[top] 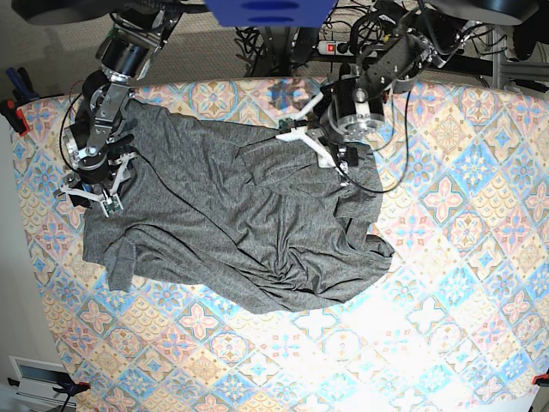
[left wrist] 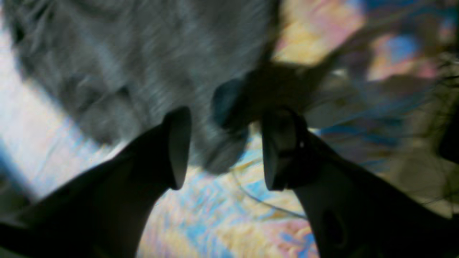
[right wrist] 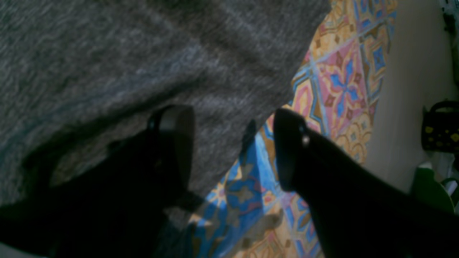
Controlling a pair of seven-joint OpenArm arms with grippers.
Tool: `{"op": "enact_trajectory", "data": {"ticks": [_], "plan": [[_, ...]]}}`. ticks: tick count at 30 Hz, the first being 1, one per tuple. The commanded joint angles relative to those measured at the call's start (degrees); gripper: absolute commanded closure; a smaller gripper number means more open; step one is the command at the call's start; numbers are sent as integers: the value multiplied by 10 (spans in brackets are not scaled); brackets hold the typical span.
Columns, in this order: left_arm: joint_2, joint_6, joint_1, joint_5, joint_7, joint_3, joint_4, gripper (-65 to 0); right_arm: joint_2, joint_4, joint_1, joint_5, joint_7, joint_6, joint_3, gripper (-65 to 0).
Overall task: Layout the t-shirt on the table in an organized manner, then fold the t-shirt properly
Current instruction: 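Lower the left gripper onto the middle of the shirt and grasp fabric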
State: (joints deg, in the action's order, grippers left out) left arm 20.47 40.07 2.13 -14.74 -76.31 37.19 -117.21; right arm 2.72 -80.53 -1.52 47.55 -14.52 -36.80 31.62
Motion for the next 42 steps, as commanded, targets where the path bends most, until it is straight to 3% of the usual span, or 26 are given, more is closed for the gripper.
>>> {"op": "enact_trajectory", "data": {"ticks": [1,6,15,23,26,31,37,42], "plan": [[1,-1,1,-16,4,-2,-6,-313,-4,15,11,25,-45,-32,-1,-349],[1,-1,9,-49,26,-4,5,-313,-4,15,11,25,-45,-32,-1,-349],[-12,-1,8,-49,79,-7,83,-313,-4,15,11,25,-45,-32,-2,-349],[-64,-1,0,-75,125,-32,144,-307,-4,15,11,25,-45,-32,0,-349],[-81,-1,-2,-102,135,-39,175,-253,-4,15,12,25,-45,-32,0,-349],[-95,-1,-1,-126,176,-37,209,-91,-4,15,12,25,-45,-32,-1,-349],[-104,-1,4,-126,172,-38,176,-92,-4,15,12,25,-45,-32,-1,-349],[-104,-1,3,-126,117,-38,74,-89,-4,15,12,25,-45,-32,-1,-349]]}}
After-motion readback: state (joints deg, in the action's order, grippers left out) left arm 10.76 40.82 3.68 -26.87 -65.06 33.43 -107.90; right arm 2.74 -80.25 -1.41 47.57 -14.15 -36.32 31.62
